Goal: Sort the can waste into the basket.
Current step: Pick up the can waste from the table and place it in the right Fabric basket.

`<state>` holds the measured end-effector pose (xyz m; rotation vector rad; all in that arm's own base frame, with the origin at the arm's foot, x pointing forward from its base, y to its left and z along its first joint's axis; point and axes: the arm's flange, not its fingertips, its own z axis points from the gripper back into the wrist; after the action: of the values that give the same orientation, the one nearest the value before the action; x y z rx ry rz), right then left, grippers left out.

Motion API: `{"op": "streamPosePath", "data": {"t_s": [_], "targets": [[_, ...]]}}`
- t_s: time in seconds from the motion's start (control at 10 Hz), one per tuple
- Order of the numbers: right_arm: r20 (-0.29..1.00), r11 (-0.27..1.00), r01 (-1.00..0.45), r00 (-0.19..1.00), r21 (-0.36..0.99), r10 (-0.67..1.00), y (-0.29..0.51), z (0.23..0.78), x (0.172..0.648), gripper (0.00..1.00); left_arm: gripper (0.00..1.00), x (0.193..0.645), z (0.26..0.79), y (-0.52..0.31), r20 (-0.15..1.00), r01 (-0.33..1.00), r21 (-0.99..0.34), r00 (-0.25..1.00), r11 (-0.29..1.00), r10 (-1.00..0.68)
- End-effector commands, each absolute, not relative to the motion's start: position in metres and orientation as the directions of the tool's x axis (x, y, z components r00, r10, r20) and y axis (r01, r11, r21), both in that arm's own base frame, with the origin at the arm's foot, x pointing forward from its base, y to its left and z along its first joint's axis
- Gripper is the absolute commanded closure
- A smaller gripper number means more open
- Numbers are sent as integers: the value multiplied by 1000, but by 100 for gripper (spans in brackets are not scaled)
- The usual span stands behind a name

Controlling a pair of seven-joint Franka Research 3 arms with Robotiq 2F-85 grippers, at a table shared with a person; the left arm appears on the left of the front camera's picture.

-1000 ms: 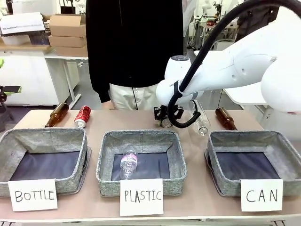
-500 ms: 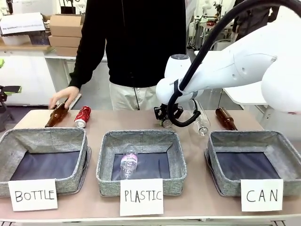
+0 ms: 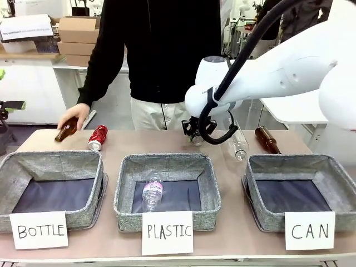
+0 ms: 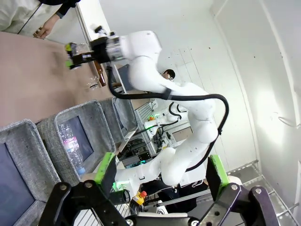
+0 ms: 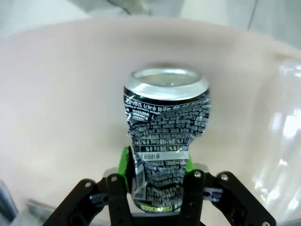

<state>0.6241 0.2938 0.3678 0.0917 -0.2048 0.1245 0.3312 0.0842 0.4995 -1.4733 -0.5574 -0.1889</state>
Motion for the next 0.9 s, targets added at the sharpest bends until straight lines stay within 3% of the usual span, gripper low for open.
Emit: {"op": "streamPosePath", "data": {"t_s": [0.0,0.2,0.4,0.6,0.8], "targets": [[134,948,-283,955,145,264,249,479,532,100,0,331,501,84,481,473,-876,849,93,219],[-34,920,-372,925,124,379,181,537,439,100,0,331,501,84,481,473,-876,849,93,219],[-68,923,-362,926,130,373,118,525,381,100,0,331,501,84,481,473,-876,849,93,219],[37,934,-295,955,202,293,60,493,347,100,0,331,501,84,481,473,-876,849,93,219],[-26,945,-226,971,236,239,36,468,349,100,0,331,501,84,481,473,-876,849,93,219]]}}
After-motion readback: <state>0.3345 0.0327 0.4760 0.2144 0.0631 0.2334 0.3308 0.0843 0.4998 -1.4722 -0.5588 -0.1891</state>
